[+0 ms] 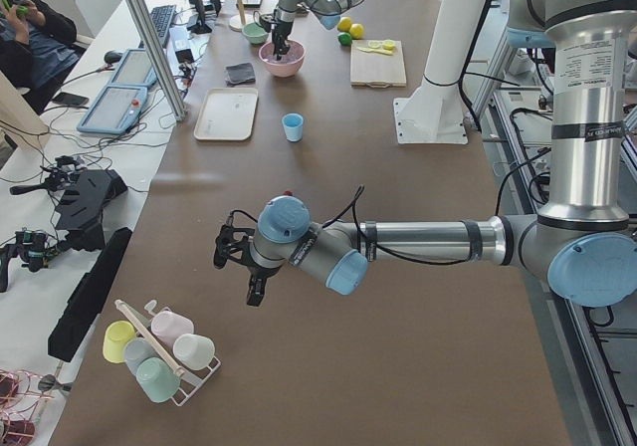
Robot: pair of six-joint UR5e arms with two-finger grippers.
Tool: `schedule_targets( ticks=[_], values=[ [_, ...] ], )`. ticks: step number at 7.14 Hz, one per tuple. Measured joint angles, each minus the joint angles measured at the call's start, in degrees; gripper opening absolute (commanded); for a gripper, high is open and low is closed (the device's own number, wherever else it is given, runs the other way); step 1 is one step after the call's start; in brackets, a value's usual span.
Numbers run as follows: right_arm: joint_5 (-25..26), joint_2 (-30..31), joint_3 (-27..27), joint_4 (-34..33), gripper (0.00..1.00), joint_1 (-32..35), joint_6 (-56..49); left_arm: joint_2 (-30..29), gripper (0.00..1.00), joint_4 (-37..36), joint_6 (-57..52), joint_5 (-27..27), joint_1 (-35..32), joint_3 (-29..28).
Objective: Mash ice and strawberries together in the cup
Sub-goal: 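Return the right gripper to the pink bowl and grasp an ice cube, then carry the ice cube with the right gripper over the blue cup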
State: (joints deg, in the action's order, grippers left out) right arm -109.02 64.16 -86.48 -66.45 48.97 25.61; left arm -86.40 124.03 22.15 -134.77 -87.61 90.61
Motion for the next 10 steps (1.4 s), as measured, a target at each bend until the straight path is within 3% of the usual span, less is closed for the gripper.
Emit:
schedule_targets(
  ticks=[3, 6, 10],
  values=[
    [-3.01, -0.39, -2.66, -0.59, 0.2, 2.16, 1.48, 0.0, 0.98, -0.02, 0.0, 0.02, 0.07, -0.14],
    [-4.85, -3.76, -4.98, -0.51, 0.2, 0.0, 15.21, -0.01, 0.98, -0.02, 0.0, -0.01, 0.1, -0.17],
    [8.77, -12.44, -5.75, -0.88, 0.19, -14.08, 37.75, -0.02, 0.98, 0.05, 0.08, -0.04, 0.16, 0.31]
  ],
)
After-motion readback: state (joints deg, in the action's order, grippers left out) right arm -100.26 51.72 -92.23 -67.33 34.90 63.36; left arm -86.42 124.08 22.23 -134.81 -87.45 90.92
